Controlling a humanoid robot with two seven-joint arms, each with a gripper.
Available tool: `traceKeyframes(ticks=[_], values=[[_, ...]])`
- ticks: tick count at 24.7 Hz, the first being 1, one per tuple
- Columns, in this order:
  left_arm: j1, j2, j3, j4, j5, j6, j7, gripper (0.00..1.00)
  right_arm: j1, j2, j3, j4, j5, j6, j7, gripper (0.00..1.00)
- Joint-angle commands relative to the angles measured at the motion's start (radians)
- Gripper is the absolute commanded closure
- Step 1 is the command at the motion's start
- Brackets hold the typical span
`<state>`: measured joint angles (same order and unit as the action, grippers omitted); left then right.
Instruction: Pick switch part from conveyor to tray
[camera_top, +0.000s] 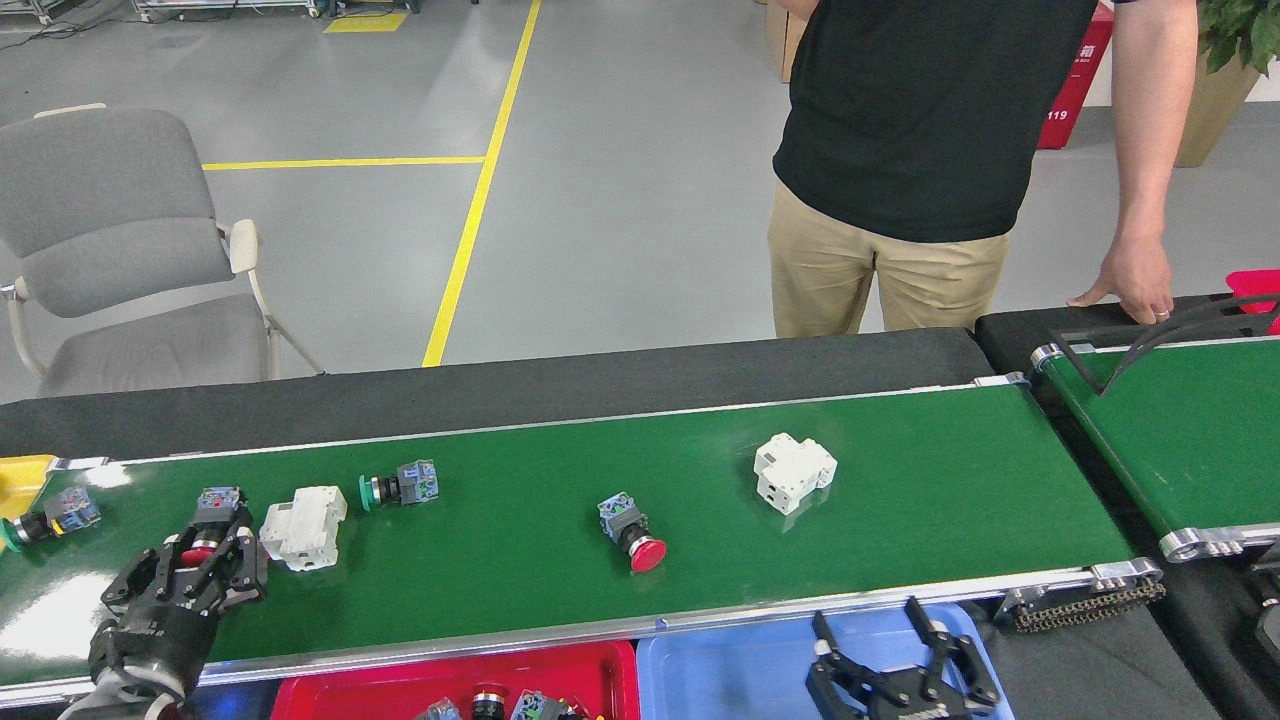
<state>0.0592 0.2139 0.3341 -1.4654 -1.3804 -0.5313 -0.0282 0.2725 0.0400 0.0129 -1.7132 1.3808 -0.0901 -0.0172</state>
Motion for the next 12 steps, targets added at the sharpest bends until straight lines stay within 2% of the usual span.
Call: traceKeyframes(ticks=[1, 2, 4, 5, 7, 10, 12], values=[[0.087, 0.002, 0.003, -0.116, 0.029, -0.199, 0.008, 0.63, -0.004, -0.003, -0.008, -0.014, -0.003, 0.010, -0.017, 0.00], [0.148, -0.007, 0.002, -0.165, 0.035, -0.254, 0.007, 0.52, -0.004, -0.005, -0.008, -0.014, -0.002, 0.010, -0.017, 0.00], [0.246, -0.044, -0.013, -0.259, 0.035, -0.254, 0.007, 0.14, -0.010, -0.006, -0.007, -0.014, -0.002, 0.010, -0.015, 0.00], [0.266, -0.067, -0.029, -0.282, 0.034, -0.254, 0.005, 0.01, -0.016, -0.008, -0.004, -0.011, 0.001, 0.010, -0.013, 0.00], [0.275, -0.085, -0.072, -0.291, 0.032, -0.254, 0.004, 0.00, -0.041, -0.009, 0.002, -0.009, 0.006, 0.003, -0.001, 0.00], [0.271, -0.090, -0.109, -0.288, 0.027, -0.254, 0.004, 0.00, -0.159, -0.063, 0.088, 0.036, 0.021, -0.014, 0.068, 0.00], [0.264, -0.096, -0.098, -0.288, 0.029, -0.254, 0.004, 0.00, -0.253, -0.075, 0.151, 0.095, 0.021, -0.011, 0.102, 0.00]])
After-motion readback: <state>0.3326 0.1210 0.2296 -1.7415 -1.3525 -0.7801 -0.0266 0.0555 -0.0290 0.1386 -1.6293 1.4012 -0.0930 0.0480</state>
